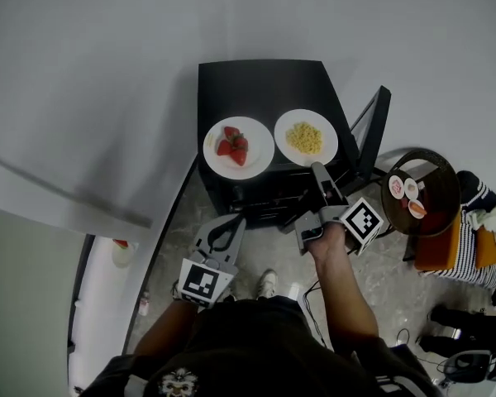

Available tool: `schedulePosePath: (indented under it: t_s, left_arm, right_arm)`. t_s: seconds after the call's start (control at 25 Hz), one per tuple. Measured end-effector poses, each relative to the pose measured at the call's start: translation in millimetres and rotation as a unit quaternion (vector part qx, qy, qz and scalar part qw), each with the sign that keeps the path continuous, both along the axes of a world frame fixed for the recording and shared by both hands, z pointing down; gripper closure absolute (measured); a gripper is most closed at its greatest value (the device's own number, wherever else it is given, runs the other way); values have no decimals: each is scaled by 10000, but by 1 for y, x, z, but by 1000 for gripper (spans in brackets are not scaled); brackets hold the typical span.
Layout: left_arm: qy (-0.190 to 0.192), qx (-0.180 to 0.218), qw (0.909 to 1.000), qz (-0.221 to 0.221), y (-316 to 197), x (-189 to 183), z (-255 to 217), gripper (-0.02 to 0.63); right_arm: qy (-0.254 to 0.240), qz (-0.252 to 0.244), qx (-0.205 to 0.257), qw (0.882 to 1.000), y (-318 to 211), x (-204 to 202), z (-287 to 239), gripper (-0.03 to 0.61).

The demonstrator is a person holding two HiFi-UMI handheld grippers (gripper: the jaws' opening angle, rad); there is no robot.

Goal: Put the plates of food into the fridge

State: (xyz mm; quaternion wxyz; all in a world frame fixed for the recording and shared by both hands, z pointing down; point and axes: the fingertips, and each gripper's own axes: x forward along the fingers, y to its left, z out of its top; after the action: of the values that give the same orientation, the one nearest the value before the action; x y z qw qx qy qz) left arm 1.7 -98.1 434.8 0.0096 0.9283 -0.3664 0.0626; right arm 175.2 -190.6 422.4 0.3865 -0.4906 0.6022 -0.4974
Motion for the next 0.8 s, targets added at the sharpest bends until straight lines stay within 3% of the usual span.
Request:
schedulePosePath:
  t_s: [0.28, 0.4, 0.8]
  left_arm:
    - [-102, 28, 9989, 448, 35, 17, -1, 604]
    - [-77, 16, 9988, 491, 33, 18, 3, 604]
    - [-116, -21, 9988, 480, 32, 13, 5, 604]
  right_arm:
    - [-309, 174, -229, 9991, 4, 3, -1, 447]
    - [-391, 275, -309, 9984, 0, 4, 4, 480]
    - [-568, 342, -308, 9973, -6, 7, 3, 487]
